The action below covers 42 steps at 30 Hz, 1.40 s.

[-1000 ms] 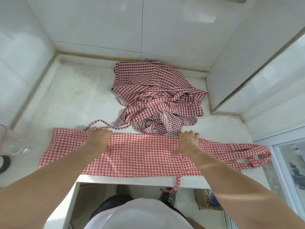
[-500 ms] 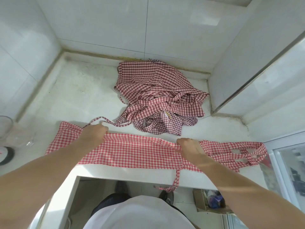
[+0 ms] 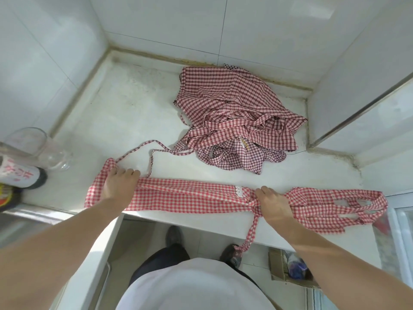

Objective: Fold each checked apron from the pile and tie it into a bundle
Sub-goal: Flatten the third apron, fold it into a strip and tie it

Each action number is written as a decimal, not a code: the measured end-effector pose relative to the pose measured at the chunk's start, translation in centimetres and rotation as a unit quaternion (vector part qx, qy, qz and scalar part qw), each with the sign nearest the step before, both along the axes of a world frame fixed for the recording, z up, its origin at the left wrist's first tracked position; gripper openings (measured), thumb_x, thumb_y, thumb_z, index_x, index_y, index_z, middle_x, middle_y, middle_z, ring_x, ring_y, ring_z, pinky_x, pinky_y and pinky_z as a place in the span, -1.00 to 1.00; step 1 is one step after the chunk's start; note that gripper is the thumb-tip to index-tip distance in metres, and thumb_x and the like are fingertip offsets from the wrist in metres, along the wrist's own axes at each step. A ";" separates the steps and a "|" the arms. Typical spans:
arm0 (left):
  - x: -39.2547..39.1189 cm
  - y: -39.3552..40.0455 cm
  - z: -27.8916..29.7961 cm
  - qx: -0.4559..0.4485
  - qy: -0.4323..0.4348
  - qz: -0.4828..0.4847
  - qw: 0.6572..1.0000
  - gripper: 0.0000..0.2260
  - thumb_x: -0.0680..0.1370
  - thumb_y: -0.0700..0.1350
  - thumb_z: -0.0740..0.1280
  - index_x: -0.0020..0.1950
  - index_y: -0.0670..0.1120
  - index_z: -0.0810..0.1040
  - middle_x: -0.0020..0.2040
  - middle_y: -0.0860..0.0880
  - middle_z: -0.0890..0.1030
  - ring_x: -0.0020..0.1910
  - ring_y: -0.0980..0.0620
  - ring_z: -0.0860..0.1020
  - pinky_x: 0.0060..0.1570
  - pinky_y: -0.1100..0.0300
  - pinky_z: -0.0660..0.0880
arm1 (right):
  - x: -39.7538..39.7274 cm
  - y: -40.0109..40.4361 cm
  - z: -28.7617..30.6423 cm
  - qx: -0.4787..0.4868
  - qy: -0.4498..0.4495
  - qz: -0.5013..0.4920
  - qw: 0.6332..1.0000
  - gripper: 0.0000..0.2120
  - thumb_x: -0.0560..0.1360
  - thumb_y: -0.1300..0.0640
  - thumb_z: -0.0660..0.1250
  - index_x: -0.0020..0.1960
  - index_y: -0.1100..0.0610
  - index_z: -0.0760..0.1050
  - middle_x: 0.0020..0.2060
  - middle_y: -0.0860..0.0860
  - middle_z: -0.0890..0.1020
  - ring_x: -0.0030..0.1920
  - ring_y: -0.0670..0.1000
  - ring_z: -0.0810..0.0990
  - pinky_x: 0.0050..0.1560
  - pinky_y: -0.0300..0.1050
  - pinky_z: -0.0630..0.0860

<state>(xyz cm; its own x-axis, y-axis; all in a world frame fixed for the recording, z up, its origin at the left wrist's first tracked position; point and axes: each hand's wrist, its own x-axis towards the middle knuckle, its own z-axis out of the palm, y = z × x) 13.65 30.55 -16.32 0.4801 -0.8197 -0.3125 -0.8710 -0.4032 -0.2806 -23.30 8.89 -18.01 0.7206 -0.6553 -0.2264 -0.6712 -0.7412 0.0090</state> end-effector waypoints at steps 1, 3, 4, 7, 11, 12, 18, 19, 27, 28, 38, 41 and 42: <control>-0.1 0.6 -0.1 -0.004 0.004 0.016 1.000 -0.79 0.57 -0.24 0.25 0.14 0.01 0.50 -0.09 0.11 0.55 -0.03 0.09 0.50 0.27 0.15 0.37 | 0.0 0.0 0.0 -0.001 0.003 0.002 1.000 -0.53 -0.09 0.45 0.63 -0.25 0.22 0.58 -0.41 0.07 0.54 -0.50 0.09 0.55 -0.66 -0.11 0.40; -0.2 1.6 -0.3 -0.036 0.022 0.049 0.998 -0.79 0.53 -0.25 0.30 0.12 -0.03 0.52 -0.07 0.06 0.57 0.00 0.03 0.51 0.26 0.10 0.39 | 0.1 0.1 -0.2 -0.003 0.016 0.005 1.000 -0.52 -0.10 0.43 0.64 -0.25 0.22 0.57 -0.40 0.07 0.55 -0.49 0.09 0.56 -0.65 -0.09 0.42; -0.2 1.9 -0.5 -0.061 0.035 0.054 0.996 -0.79 0.49 -0.24 0.36 0.10 -0.07 0.53 -0.04 0.02 0.58 0.03 -0.02 0.52 0.25 0.04 0.41 | 0.0 0.0 -0.3 0.000 0.021 0.006 1.000 -0.52 -0.10 0.43 0.64 -0.25 0.22 0.57 -0.40 0.07 0.55 -0.49 0.09 0.56 -0.65 -0.08 0.43; 0.4 2.4 -0.6 -0.102 0.076 0.046 0.991 -0.75 0.46 -0.08 0.44 0.09 -0.10 0.54 0.04 -0.03 0.59 0.14 -0.09 0.51 0.32 -0.07 0.36 | 0.0 -0.3 -0.5 0.021 0.029 -0.009 0.999 -0.54 -0.06 0.43 0.65 -0.24 0.21 0.57 -0.40 0.07 0.56 -0.48 0.10 0.58 -0.64 -0.07 0.45; 2.4 1.8 1.1 -0.008 0.081 0.038 0.996 -0.79 0.54 0.13 0.32 0.11 0.07 0.52 -0.02 0.14 0.55 0.11 0.06 0.53 0.42 -0.06 0.05 | 0.6 -1.0 0.7 0.049 0.039 -0.017 0.998 -0.76 0.33 0.38 0.48 -0.03 0.23 0.57 -0.18 0.11 0.63 -0.19 0.19 0.67 -0.29 0.04 0.58; 2.9 1.5 1.6 0.032 0.069 0.041 0.996 -0.78 0.55 0.18 0.31 0.09 0.10 0.50 -0.08 0.17 0.53 0.07 0.08 0.53 0.40 -0.05 0.04 | 0.8 -1.4 1.1 0.061 0.054 -0.033 0.996 -0.82 0.45 0.33 0.37 0.04 0.20 0.55 -0.08 0.11 0.64 -0.07 0.19 0.66 -0.15 0.04 0.55; 3.0 -0.3 3.8 0.065 -0.004 0.007 0.998 -0.85 0.61 -0.14 0.28 -0.12 0.05 0.56 -0.18 0.13 0.57 0.02 0.04 0.48 0.19 0.13 0.22 | 2.6 -2.7 3.3 0.048 0.094 -0.115 0.988 -0.81 0.52 0.10 0.33 0.10 0.10 0.43 0.00 0.03 0.60 0.08 0.10 0.58 0.22 0.06 0.40; 3.0 -0.7 3.9 0.050 -0.023 -0.003 0.998 -0.80 0.60 -0.21 0.24 -0.09 0.05 0.57 -0.15 0.12 0.58 0.03 0.03 0.49 0.23 0.14 0.23 | 3.6 -2.7 3.7 0.037 0.114 -0.116 0.986 -0.74 0.50 0.07 0.35 0.15 0.09 0.41 0.03 0.03 0.58 0.12 0.09 0.56 0.26 0.09 0.36; 6.2 -0.8 3.8 0.019 -0.048 0.006 0.999 -0.74 0.54 -0.26 0.16 -0.01 0.08 0.51 -0.09 0.10 0.55 0.10 0.05 0.49 0.33 0.10 0.17 | 10.5 0.8 3.7 0.038 -0.011 -0.016 0.999 -0.65 0.47 0.01 0.48 0.17 0.10 0.46 0.05 0.00 0.56 0.11 0.07 0.56 0.16 -0.02 0.47; 6.9 -0.3 3.6 0.024 -0.061 0.019 0.998 -0.74 0.53 -0.26 0.18 0.01 0.08 0.52 -0.06 0.09 0.56 0.11 0.05 0.49 0.33 0.09 0.17 | 10.6 1.2 3.3 0.039 -0.026 -0.007 0.999 -0.75 0.49 0.08 0.45 0.10 0.11 0.48 -0.01 0.01 0.57 0.03 0.07 0.58 0.02 -0.05 0.49; 10.2 2.9 1.1 -0.088 -0.007 0.088 0.992 -0.86 0.53 -0.31 0.25 -0.02 -0.11 0.53 -0.07 -0.09 0.56 -0.05 -0.14 0.54 0.00 0.02 0.37 | 9.2 3.3 1.0 -0.010 -0.014 0.076 0.997 -0.57 0.03 0.46 0.56 -0.20 0.18 0.52 -0.33 0.06 0.52 -0.37 0.09 0.54 -0.52 -0.07 0.46; 10.0 3.3 0.7 -0.151 0.047 0.041 0.987 -0.86 0.41 -0.40 0.29 -0.12 -0.19 0.51 -0.18 -0.19 0.52 -0.22 -0.22 0.54 -0.30 0.00 0.35 | 9.1 3.3 0.8 0.001 0.005 0.035 0.999 -0.56 0.07 0.49 0.53 -0.13 0.21 0.53 -0.26 0.10 0.54 -0.29 0.13 0.56 -0.44 0.00 0.53; 9.9 3.6 0.3 -0.177 0.057 0.010 0.982 -0.88 0.38 -0.40 0.29 -0.17 -0.21 0.50 -0.25 -0.20 0.50 -0.32 -0.21 0.53 -0.39 0.03 0.33 | 9.0 3.3 0.7 0.006 0.014 0.021 1.000 -0.57 0.11 0.49 0.51 -0.09 0.22 0.54 -0.23 0.12 0.54 -0.25 0.14 0.57 -0.39 0.03 0.55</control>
<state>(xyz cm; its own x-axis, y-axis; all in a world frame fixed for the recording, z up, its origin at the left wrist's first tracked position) 23.51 34.18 -15.98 0.4754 -0.8775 -0.0622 -0.8797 -0.4752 -0.0198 -14.27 12.24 -17.27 0.7406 -0.6221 -0.2539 -0.6394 -0.7687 0.0183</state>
